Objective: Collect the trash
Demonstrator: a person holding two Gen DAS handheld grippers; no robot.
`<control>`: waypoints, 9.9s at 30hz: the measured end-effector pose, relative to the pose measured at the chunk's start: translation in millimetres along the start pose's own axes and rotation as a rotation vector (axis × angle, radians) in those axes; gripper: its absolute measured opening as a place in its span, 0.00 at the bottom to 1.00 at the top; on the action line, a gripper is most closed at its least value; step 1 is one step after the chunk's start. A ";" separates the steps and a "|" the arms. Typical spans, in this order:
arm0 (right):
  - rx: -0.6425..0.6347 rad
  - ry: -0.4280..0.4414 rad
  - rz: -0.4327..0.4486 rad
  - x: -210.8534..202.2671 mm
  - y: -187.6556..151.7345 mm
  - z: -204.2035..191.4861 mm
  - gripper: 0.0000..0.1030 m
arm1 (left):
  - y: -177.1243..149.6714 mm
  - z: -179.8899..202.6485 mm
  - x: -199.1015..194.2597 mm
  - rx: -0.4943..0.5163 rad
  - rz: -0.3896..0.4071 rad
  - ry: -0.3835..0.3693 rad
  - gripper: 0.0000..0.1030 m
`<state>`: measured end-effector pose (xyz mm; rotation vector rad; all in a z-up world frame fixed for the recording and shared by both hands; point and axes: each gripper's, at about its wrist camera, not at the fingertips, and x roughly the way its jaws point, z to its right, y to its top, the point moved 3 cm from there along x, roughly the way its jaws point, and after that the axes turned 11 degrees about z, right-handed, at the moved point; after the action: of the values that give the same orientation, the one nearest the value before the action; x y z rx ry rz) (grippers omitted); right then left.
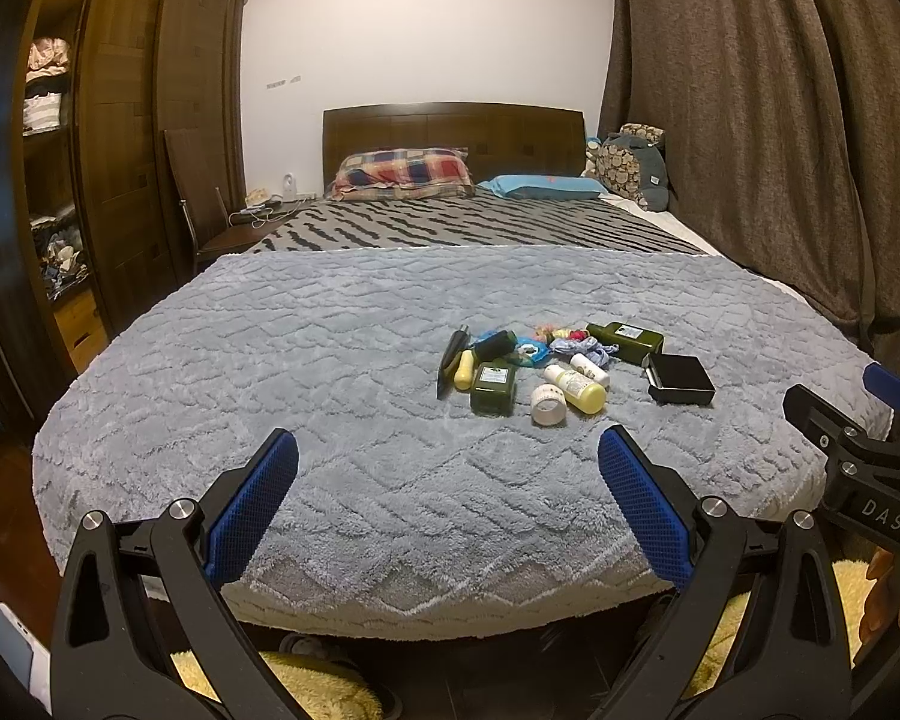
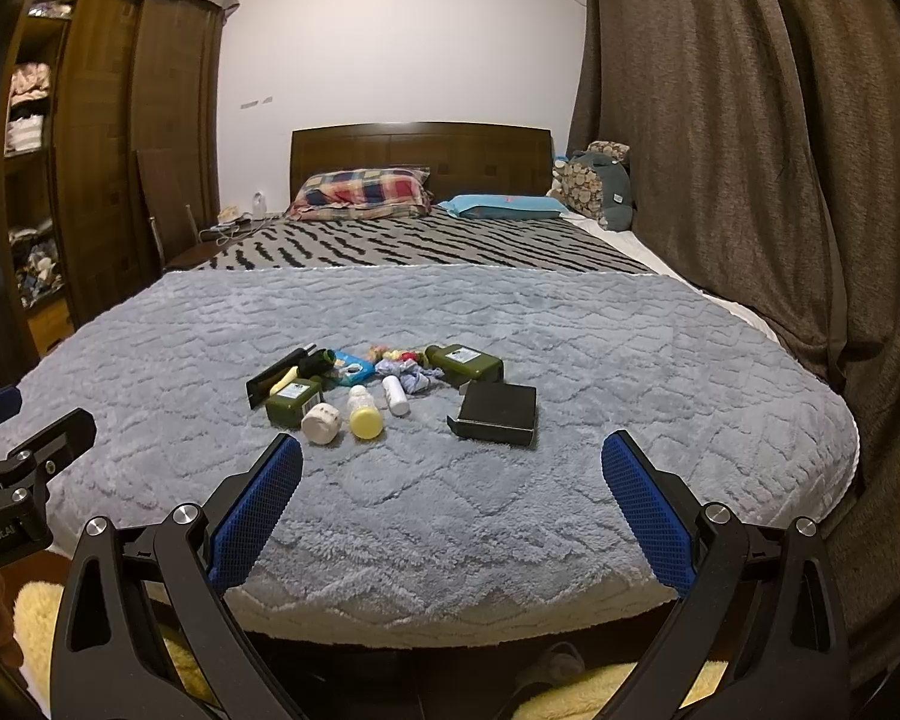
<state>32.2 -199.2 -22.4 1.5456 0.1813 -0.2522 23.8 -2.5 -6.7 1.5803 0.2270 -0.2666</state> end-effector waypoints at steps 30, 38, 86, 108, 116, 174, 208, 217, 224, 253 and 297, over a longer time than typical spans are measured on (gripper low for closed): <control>-0.004 0.003 0.002 0.1 0.2 -3.6 0.97 | -0.3 -0.8 -0.3 0.000 0.000 -0.001 0.92; -0.006 0.006 -0.002 2.8 0.1 -6.8 0.97 | 0.7 -2.2 2.8 -0.003 -0.007 0.001 0.92; 0.137 -0.101 -0.265 252.9 -61.7 58.6 0.97 | -67.8 69.5 229.1 0.051 -0.271 -0.212 0.63; 0.106 0.072 -0.198 144.6 -56.1 23.7 0.70 | -68.0 50.7 152.6 0.047 -0.243 -0.214 0.30; 0.045 0.134 -0.164 74.8 -57.0 -3.7 0.70 | -70.7 26.6 79.4 0.025 -0.195 -0.186 0.31; 0.116 0.226 -0.596 76.6 -216.5 -16.7 0.90 | -247.0 26.7 82.8 0.047 -0.652 -0.236 0.80; 0.026 0.267 -0.285 213.9 -65.7 -56.5 0.64 | -76.9 -19.9 178.6 0.076 -0.282 -0.090 0.92; 0.019 0.251 -0.306 247.1 -70.9 -63.4 0.36 | -74.9 -1.1 198.2 0.088 -0.291 -0.127 0.92; 0.015 0.238 -0.266 215.3 -68.3 -40.1 0.32 | -69.5 22.1 224.5 0.064 -0.297 -0.178 0.89; 0.080 0.242 -0.244 151.9 -79.0 -2.5 0.31 | -74.4 47.9 217.0 0.110 -0.342 -0.236 0.41; 0.034 0.317 -0.578 49.1 -223.5 -46.3 0.31 | -243.4 39.4 61.7 0.021 -0.618 -0.345 0.40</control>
<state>20.2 -156.9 -251.7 1.5328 0.8826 -0.4624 6.4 -36.6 -257.9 1.4233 0.4394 -1.0134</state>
